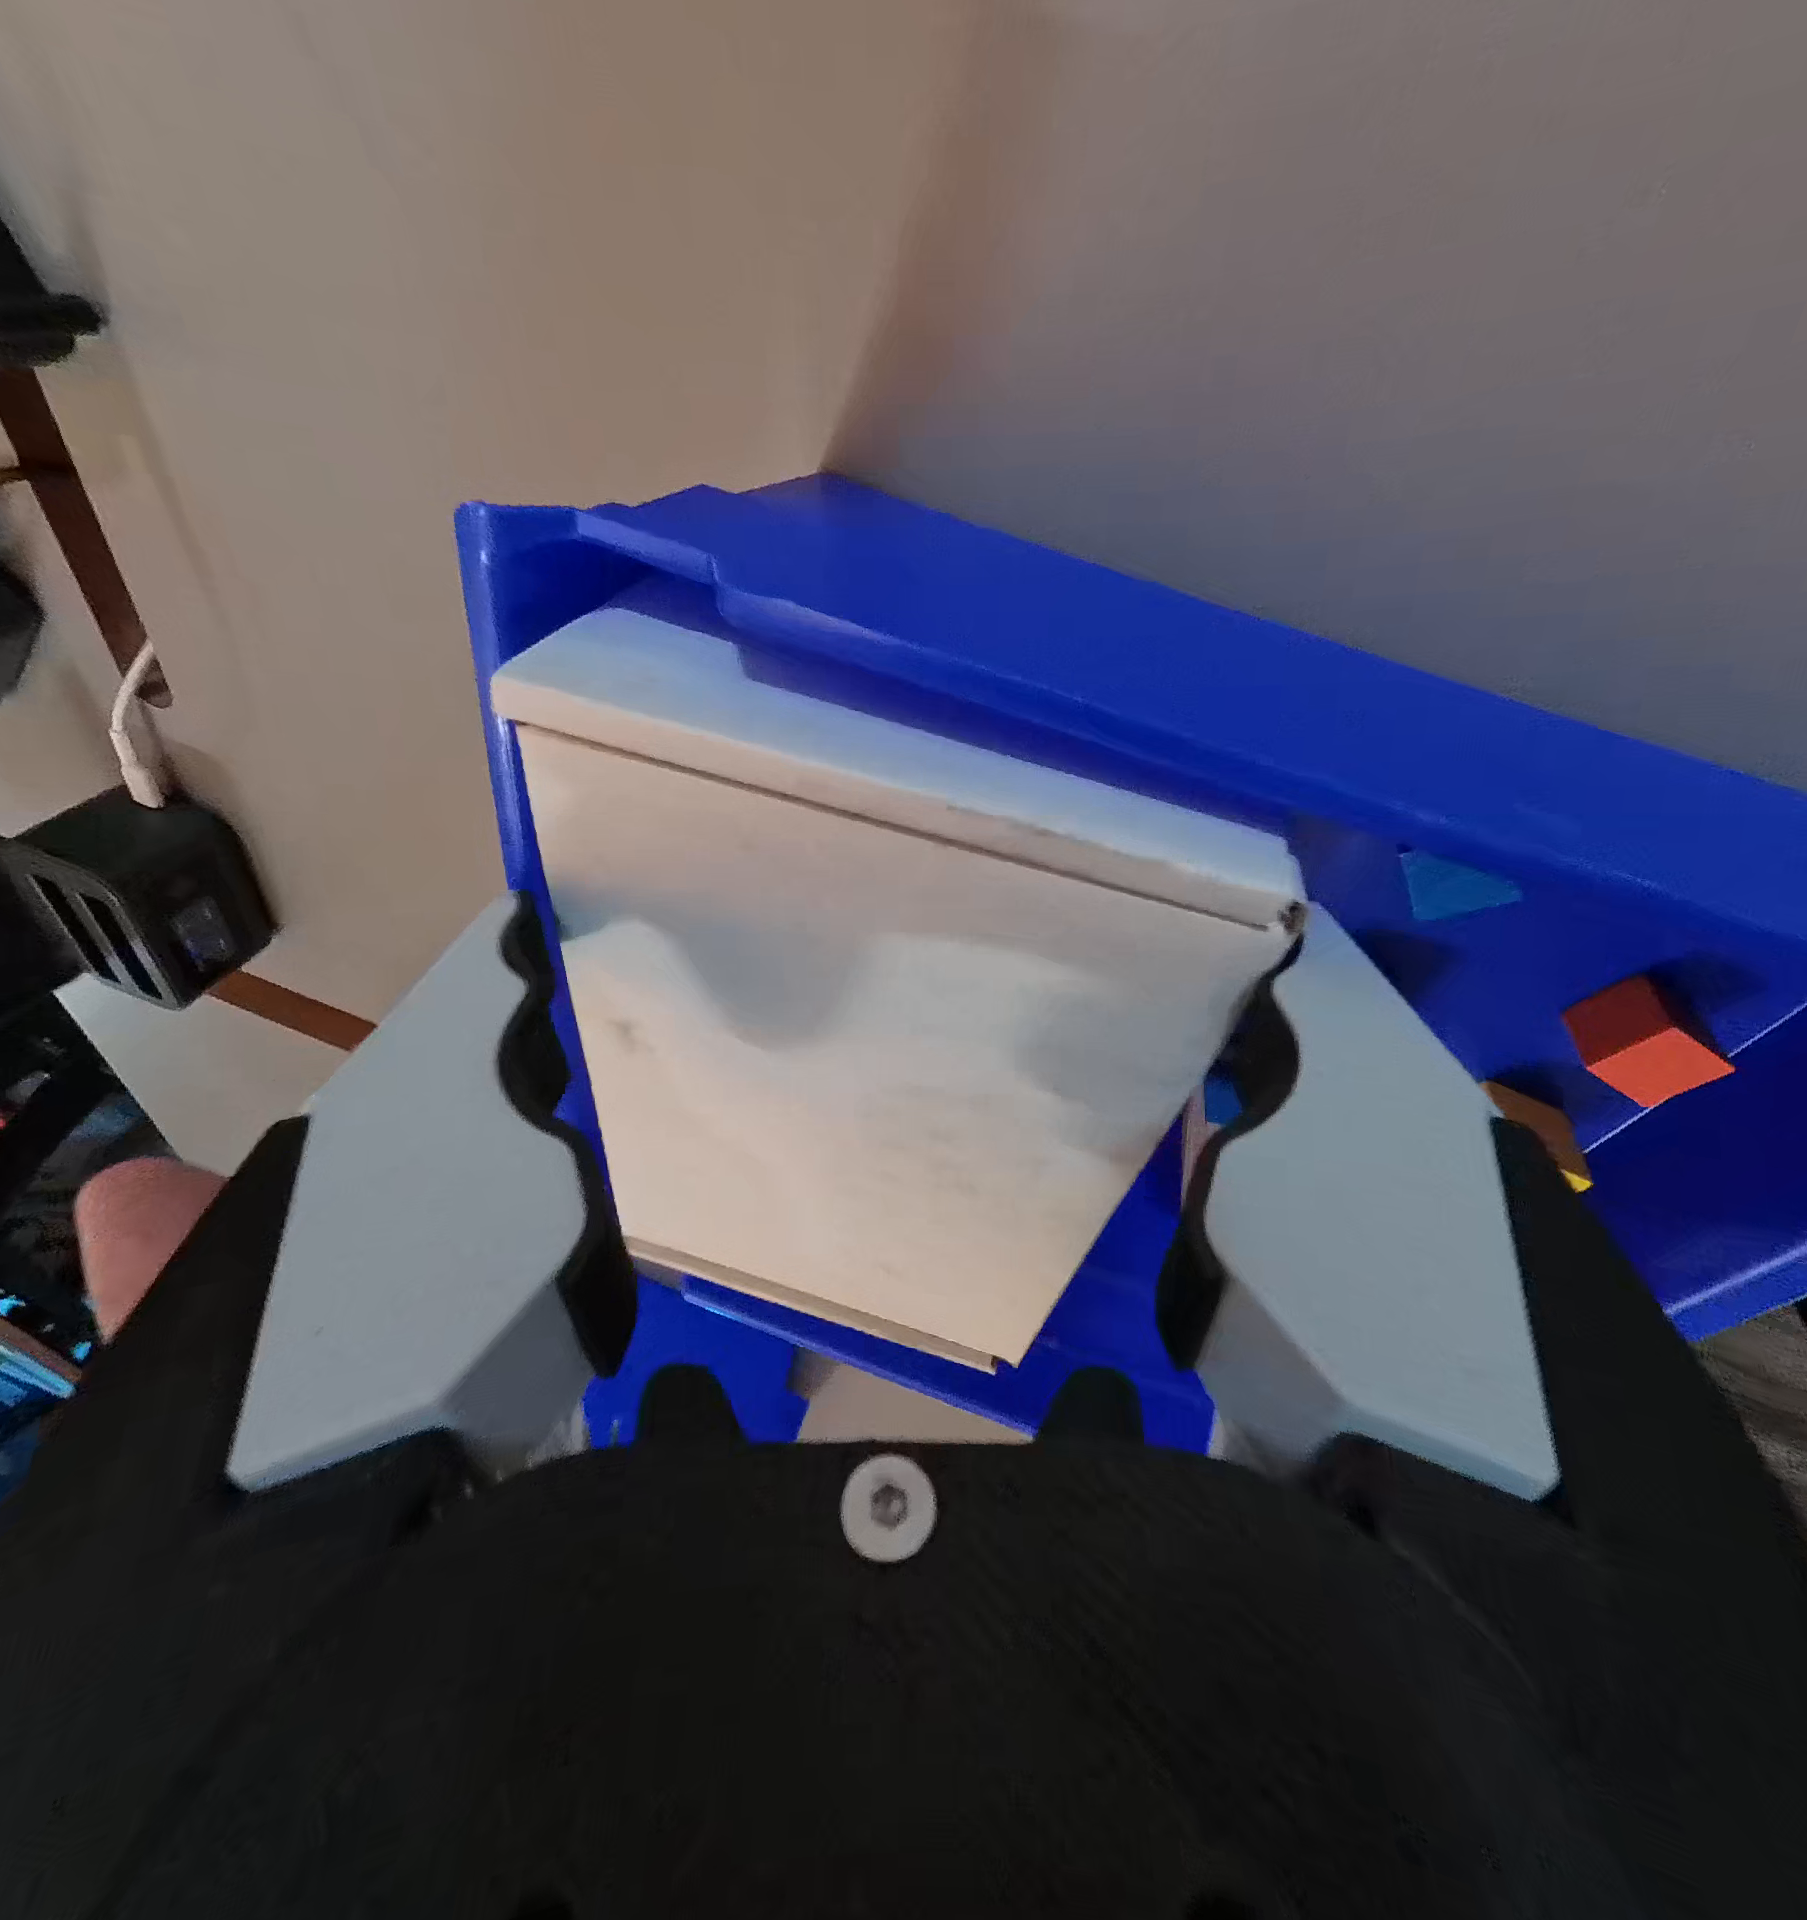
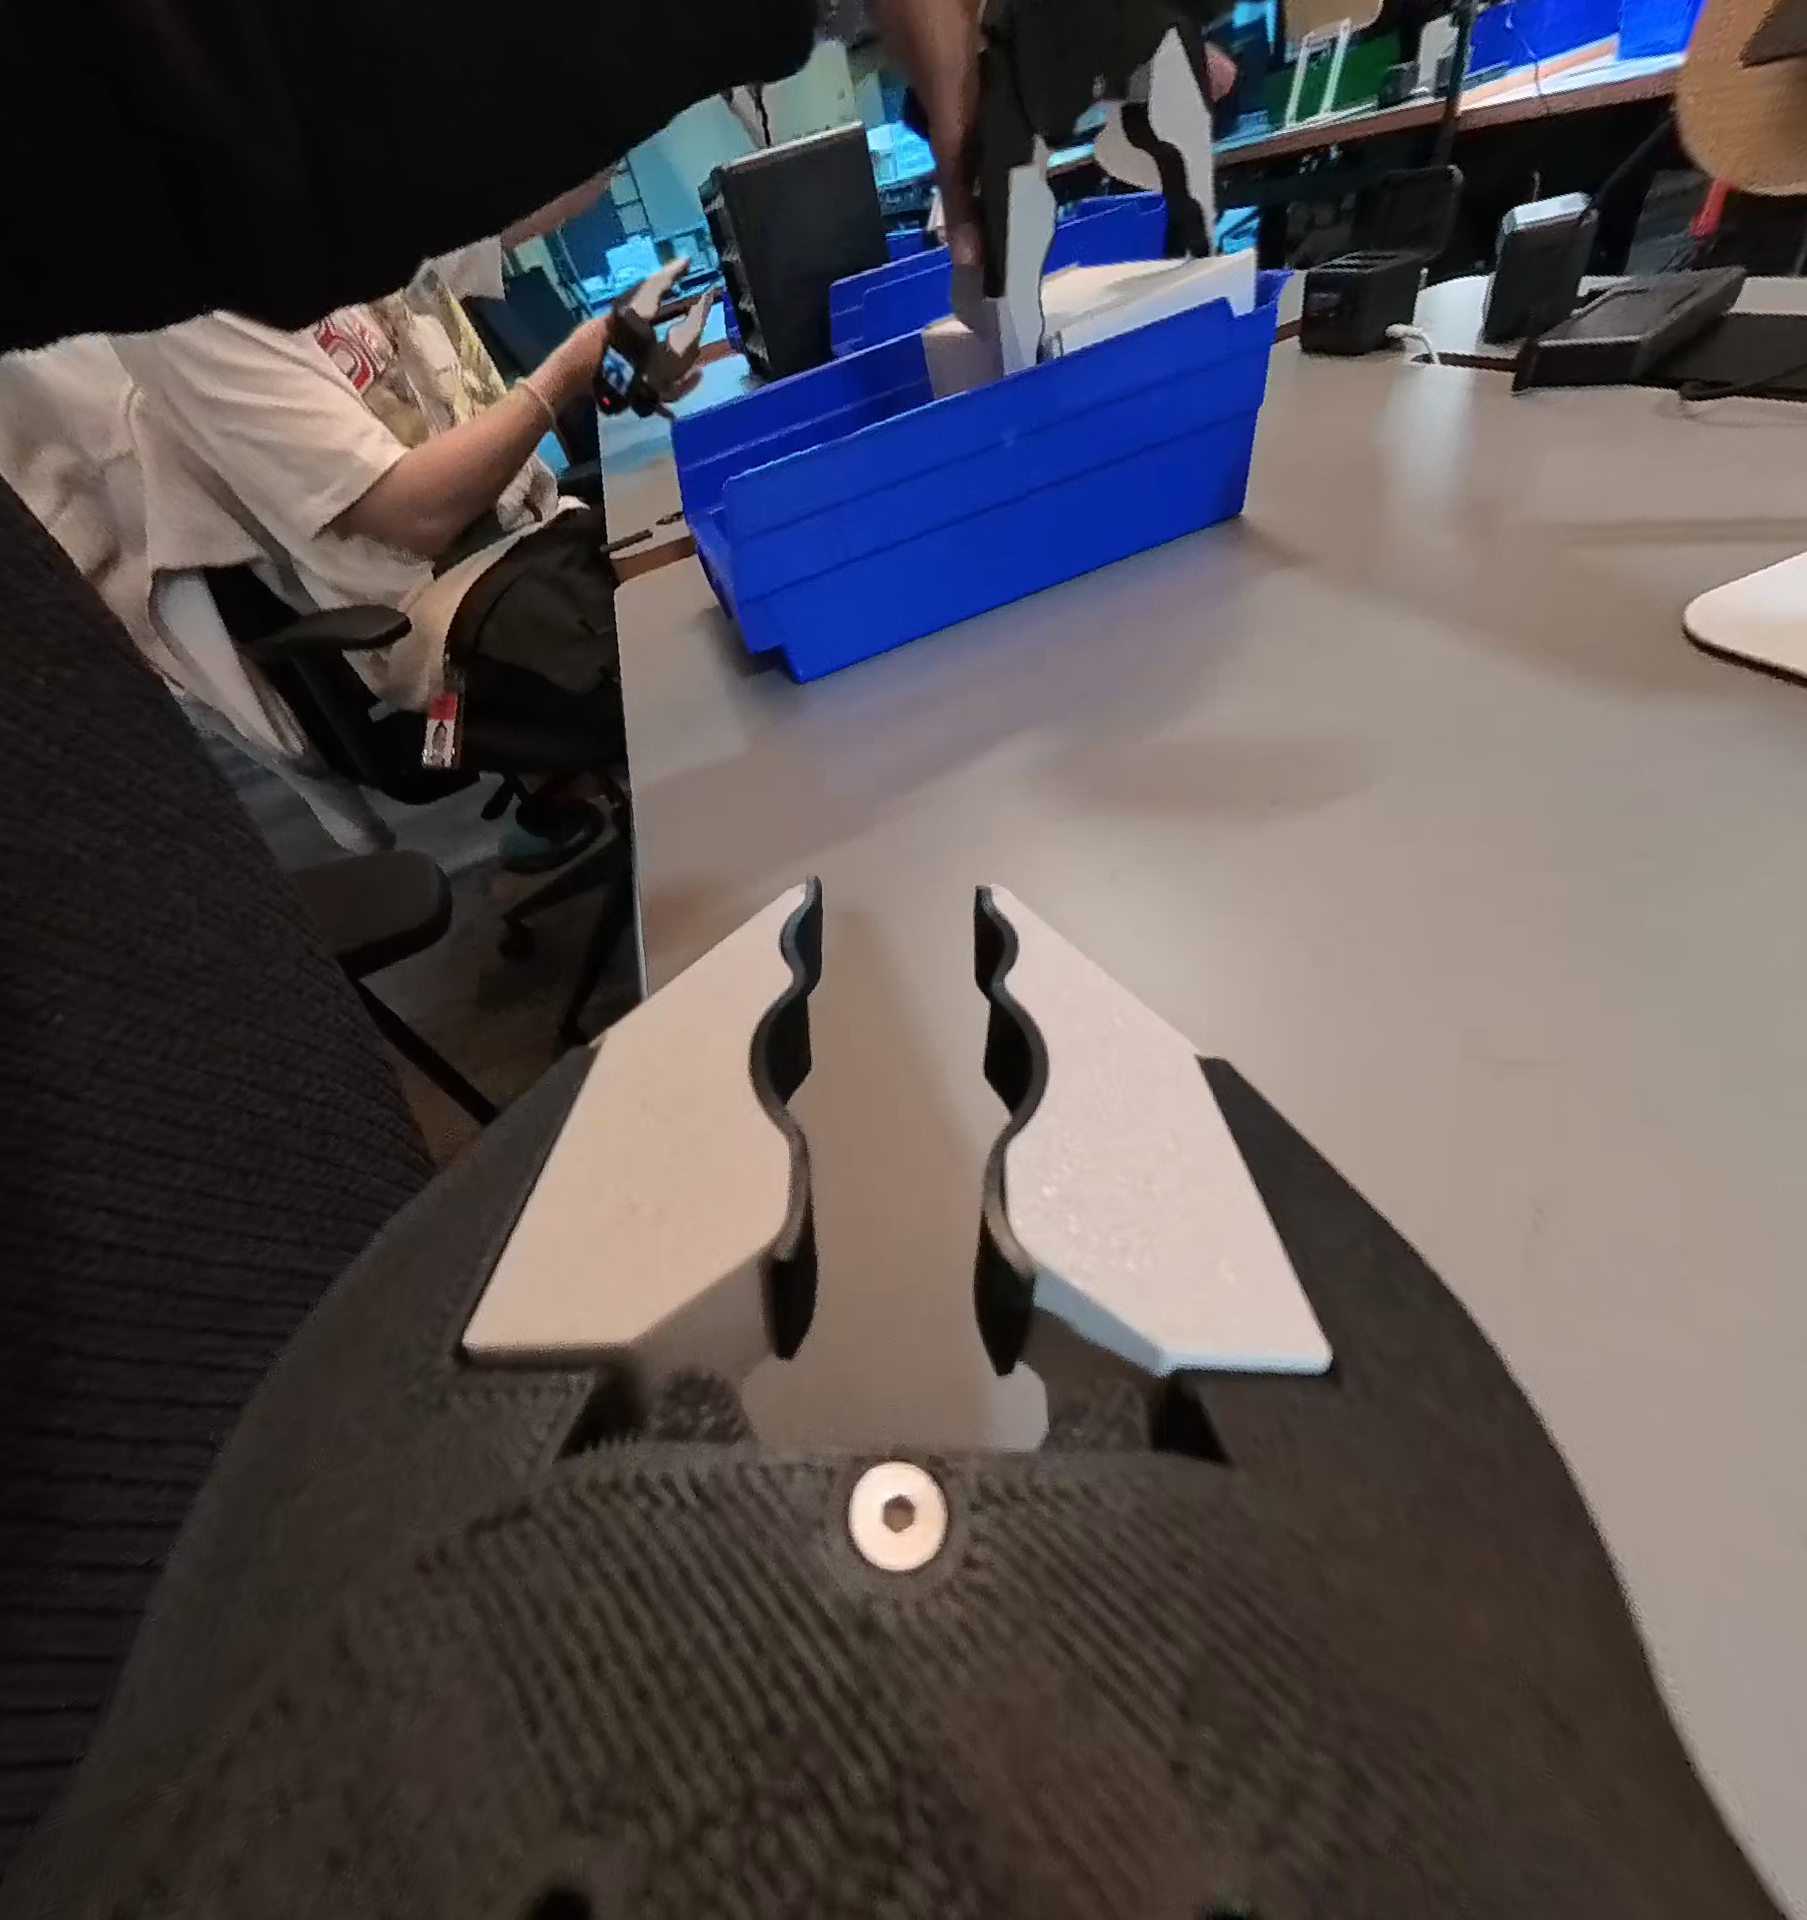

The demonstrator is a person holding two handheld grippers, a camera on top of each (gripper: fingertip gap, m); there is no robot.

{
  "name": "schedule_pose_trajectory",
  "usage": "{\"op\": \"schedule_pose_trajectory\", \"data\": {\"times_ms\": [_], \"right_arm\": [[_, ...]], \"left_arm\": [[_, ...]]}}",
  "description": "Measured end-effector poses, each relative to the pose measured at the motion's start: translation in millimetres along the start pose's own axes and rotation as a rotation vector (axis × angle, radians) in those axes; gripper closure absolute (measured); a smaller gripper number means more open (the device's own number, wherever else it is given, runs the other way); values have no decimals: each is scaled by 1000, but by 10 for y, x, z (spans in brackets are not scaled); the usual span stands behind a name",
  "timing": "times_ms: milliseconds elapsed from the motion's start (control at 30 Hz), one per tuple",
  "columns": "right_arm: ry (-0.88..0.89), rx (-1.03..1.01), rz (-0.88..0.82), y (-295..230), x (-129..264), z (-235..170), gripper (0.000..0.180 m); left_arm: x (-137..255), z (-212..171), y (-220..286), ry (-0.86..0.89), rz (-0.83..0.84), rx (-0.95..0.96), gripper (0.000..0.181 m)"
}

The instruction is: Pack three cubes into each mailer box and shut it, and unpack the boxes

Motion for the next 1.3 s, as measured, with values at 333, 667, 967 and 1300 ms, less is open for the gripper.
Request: {"op": "schedule_pose_trajectory", "data": {"times_ms": [333,667,967,1300], "right_arm": [[19,-80,-5,81,48,6,150],[15,-54,-4,27,43,15,151],[38,-98,8,55,61,36,151],[78,-86,9,-5,183,144,150]], "left_arm": [[53,-36,177,15,-5,-31,55],[301,-193,146,53,52,64,59],[1164,-267,129,409,258,176,162],[264,-380,135,5,455,114,80]]}}
Point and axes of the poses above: each gripper's, where its closed fingertips meet, x back along the fingers, z out of its top, y = z × x across the jaws, the point moved 7 cm from there along x, back along the fingers
